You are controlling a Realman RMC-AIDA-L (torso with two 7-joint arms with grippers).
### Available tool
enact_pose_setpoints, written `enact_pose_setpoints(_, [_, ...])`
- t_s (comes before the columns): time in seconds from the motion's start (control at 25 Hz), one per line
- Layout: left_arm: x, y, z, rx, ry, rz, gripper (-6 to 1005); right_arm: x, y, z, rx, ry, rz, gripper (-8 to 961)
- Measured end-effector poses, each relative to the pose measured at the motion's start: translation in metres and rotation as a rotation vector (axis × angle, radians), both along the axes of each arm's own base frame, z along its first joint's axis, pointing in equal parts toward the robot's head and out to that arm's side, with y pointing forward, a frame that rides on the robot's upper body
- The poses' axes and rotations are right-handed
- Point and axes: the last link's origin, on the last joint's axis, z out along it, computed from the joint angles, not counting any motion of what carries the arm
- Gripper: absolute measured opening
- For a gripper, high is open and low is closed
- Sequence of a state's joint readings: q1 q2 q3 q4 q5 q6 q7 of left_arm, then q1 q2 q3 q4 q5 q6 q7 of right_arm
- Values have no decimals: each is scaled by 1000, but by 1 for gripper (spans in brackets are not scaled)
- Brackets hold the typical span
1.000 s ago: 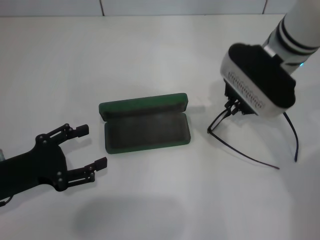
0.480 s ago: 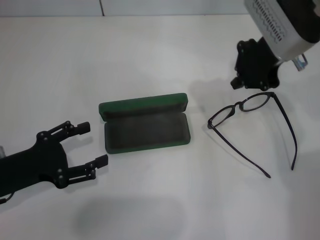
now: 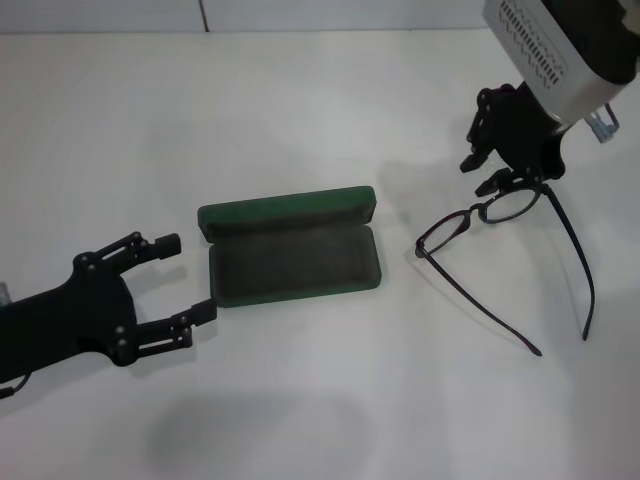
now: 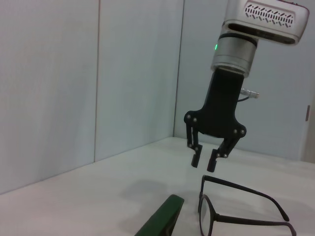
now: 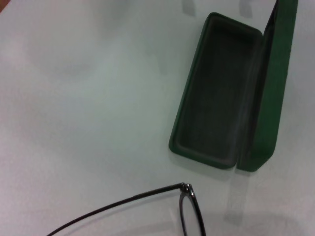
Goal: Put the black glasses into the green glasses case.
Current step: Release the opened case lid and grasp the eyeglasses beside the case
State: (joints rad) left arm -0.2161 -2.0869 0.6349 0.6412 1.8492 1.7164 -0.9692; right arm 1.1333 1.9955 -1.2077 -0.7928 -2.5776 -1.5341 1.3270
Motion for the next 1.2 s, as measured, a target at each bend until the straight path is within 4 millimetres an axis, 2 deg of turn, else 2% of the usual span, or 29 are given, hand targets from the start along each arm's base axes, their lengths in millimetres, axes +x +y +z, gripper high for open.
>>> enact_pose_setpoints(0.08, [1, 2, 0, 0, 1, -6, 879, -1, -1, -2, -8, -7, -3, 70])
enact_pose_setpoints(0.32, [2, 2, -2, -13, 13, -19, 879, -4, -1, -6, -18, -45, -24, 266])
enact_pose_setpoints(0.44, [2, 2, -2, -9, 10, -17, 879, -2, -1, -5, -18, -58, -32, 469])
enact_pose_setpoints(0.64, [3, 2, -1, -8, 5, -22, 880, 2, -2, -11, -21, -72, -34, 684])
enact_pose_setpoints(1.2, [6, 5, 0, -10, 8, -34, 880, 17, -1, -33, -7, -110, -15, 675])
